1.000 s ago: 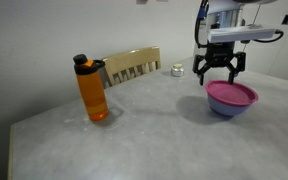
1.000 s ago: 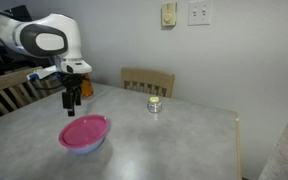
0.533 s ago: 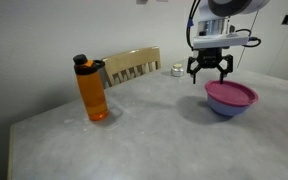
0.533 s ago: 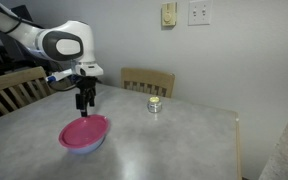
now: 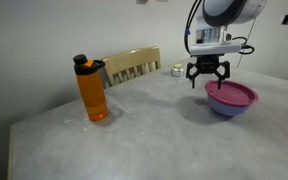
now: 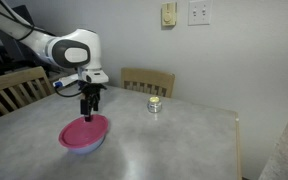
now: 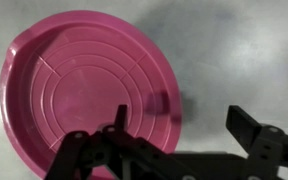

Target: Pick up the plate off the light blue bowl and put it on the table.

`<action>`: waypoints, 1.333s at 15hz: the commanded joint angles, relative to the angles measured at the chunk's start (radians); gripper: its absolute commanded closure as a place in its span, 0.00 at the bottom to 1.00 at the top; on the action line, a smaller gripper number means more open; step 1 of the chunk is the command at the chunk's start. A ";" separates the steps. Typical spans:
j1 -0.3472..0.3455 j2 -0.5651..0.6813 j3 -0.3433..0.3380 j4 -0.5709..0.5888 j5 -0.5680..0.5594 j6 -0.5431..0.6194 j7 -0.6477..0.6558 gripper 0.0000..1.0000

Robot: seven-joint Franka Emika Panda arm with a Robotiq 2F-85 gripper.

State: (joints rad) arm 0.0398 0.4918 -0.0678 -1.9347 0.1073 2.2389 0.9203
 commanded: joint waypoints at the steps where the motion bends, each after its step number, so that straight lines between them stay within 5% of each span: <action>1: -0.013 0.051 -0.001 0.045 0.036 -0.028 -0.024 0.00; 3: -0.014 0.064 -0.001 0.052 0.042 -0.034 -0.022 0.27; 13: -0.017 0.070 -0.004 0.071 0.052 -0.033 -0.018 0.97; 20: -0.016 0.025 0.001 0.055 0.053 -0.094 -0.027 0.97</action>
State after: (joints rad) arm 0.0308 0.5418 -0.0714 -1.8802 0.1315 2.2121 0.9213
